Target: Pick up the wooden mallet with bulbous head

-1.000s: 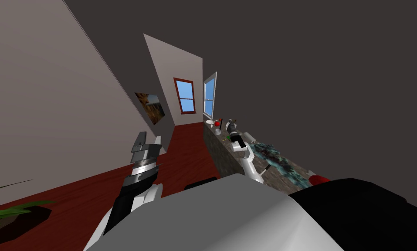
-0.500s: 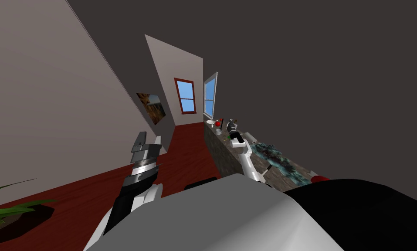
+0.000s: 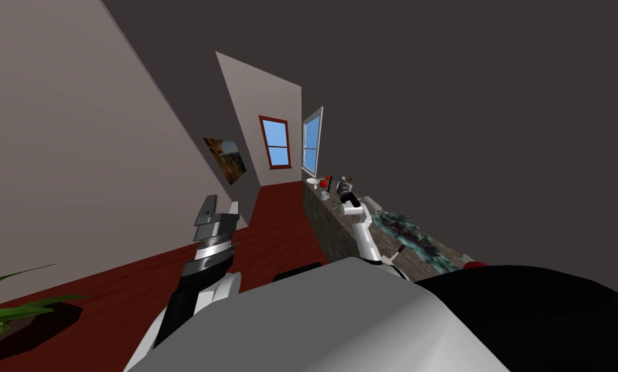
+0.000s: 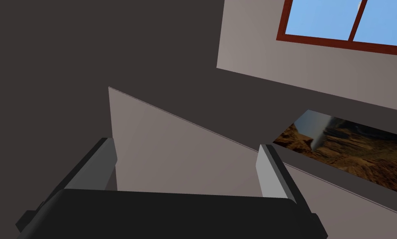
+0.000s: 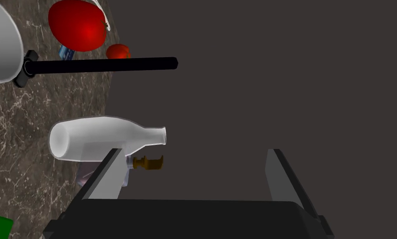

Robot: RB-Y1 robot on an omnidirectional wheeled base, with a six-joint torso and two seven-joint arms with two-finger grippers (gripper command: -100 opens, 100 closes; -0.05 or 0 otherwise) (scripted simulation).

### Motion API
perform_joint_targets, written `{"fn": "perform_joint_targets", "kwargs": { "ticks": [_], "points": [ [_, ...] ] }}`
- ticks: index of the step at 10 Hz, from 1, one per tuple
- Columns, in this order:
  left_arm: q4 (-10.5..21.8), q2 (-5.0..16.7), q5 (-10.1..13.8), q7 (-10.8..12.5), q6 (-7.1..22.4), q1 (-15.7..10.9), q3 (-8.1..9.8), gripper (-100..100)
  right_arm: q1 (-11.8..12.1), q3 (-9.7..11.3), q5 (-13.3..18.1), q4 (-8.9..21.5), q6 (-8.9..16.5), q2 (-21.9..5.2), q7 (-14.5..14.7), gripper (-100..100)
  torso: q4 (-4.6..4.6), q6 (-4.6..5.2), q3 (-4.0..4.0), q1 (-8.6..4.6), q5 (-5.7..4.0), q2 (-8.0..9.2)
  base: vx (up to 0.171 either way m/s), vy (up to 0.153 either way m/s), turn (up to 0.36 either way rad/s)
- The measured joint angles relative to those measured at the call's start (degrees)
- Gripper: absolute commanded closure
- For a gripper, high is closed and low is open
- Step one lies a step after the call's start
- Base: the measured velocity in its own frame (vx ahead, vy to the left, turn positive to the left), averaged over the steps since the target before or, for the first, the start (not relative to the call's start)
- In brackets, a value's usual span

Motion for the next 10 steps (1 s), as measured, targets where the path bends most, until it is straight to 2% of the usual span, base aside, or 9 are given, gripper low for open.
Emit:
{"fn": "perform_joint_targets", "kwargs": {
  "ticks": [2, 4, 5, 7, 8, 10],
  "points": [
    [0.0, 0.0, 0.0, 0.0, 0.0, 0.0, 0.0, 0, -1.33, -0.51, 0.37, 1.18, 2.66, 0.19, -0.5, -100, 0.0, 0.01, 0.01, -0.02, 0.0, 0.02, 0.009, 0.013, 0.006],
    [0.0, 0.0, 0.0, 0.0, 0.0, 0.0, 0.0, 0, -3.66, -1.69, 0.46, 3.12, 5.89, -0.18, -1.51, -100, -0.01, 0.01, 0.0, -0.01, 0.0, 0.0, 0.011, 0.011, 0.003],
    [0.0, 0.0, 0.0, 0.0, 0.0, 0.0, 0.0, 0, -3.79, -1.79, 0.54, 3.2, 7.12, -0.09, -1.65, -100, 0.0, 0.02, 0.01, -0.04, -0.01, 0.02, 0.015, 0.012, 0.011],
    [0.0, 0.0, 0.0, 0.0, 0.0, 0.0, 0.0, 0, -6.31, -2.97, 0.95, 6.18, 9.76, -0.21, -2.71, -100, -0.01, 0.01, -0.02, -0.03, -0.01, -0.02, 0.014, 0.007, 0.004],
    [0.0, 0.0, 0.0, 0.0, 0.0, 0.0, 0.0, 0, -6.5, -3.12, 0.87, 6.18, 11.07, -0.32, -2.88, -100, 0.0, 0.02, 0.0, -0.05, -0.01, 0.01, 0.015, 0.008, 0.011],
    [0.0, 0.0, 0.0, 0.0, 0.0, 0.0, 0.0, 0, -8.74, -4.29, 1.27, 8.16, 14.42, -0.4, -4.01, -100, -0.01, 0.02, -0.01, -0.03, -0.01, -0.02, 0.016, 0.006, 0.003]
  ]
}}
